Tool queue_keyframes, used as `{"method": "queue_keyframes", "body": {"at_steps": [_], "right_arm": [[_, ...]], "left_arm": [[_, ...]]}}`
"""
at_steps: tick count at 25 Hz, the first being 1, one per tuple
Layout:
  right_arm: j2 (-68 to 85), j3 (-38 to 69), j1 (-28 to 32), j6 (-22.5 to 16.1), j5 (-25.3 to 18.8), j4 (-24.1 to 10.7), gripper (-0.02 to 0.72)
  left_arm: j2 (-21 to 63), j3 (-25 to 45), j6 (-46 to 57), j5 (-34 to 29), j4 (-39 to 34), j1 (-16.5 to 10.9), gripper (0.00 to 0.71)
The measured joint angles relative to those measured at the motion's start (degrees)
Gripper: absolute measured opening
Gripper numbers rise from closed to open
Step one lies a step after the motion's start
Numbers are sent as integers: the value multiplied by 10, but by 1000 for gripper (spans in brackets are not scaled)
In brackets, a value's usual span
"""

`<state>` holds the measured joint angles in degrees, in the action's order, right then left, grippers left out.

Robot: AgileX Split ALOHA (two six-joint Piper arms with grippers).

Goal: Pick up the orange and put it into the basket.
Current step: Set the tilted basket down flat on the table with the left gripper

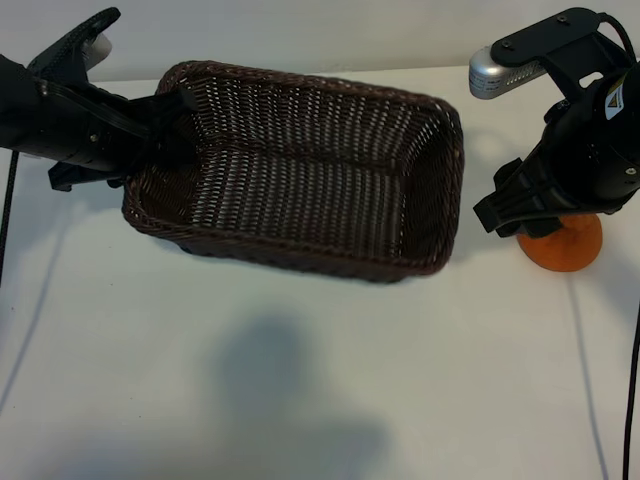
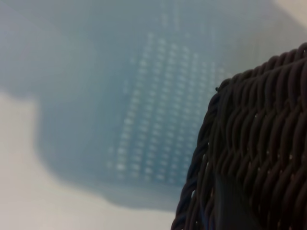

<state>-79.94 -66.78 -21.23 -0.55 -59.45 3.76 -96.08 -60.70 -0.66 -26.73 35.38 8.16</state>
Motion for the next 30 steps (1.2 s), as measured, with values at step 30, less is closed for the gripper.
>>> {"method": "queue_keyframes", "body": {"at_steps": [30], "right_arm": [[0, 0, 0, 0, -2, 0, 558]], "left_arm": [[-117, 0, 19, 104, 63, 44, 328]]}}
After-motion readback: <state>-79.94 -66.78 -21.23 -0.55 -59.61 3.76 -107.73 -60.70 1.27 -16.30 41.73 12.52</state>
